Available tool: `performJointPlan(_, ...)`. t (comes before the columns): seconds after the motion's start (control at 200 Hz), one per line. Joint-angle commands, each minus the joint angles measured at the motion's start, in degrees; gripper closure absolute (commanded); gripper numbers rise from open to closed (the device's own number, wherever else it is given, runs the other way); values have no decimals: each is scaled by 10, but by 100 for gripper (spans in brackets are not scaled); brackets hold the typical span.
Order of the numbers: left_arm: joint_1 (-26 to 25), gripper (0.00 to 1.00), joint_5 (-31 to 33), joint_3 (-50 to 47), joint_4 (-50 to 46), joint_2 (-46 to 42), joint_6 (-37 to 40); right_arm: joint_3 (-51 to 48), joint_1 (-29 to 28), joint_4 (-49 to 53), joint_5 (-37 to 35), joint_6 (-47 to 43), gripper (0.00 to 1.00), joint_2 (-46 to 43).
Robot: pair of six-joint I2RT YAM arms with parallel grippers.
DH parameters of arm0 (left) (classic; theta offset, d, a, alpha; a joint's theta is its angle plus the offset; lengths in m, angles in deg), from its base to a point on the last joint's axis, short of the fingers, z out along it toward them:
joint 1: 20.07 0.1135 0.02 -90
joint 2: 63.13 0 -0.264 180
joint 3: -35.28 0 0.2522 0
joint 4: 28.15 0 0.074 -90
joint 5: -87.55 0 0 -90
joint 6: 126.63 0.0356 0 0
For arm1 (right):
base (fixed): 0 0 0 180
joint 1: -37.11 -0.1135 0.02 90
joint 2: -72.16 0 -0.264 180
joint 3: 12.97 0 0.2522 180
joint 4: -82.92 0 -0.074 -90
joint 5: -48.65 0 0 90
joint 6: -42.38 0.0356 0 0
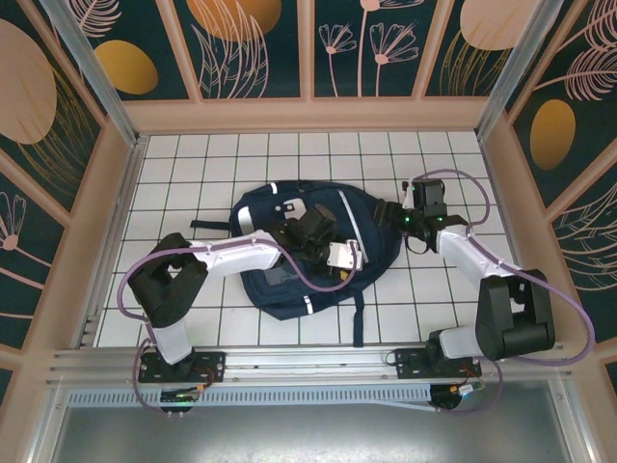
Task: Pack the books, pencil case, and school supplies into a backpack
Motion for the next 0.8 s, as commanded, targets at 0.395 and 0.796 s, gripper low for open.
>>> performJointPlan(0.395, 0, 100, 155, 0, 41, -5, -74, -64, -58, 75, 120, 26, 46, -95)
performJointPlan(0.796, 24, 100, 22, -8, 98, -44, -171, -81, -138, 8, 59, -5, 44, -78)
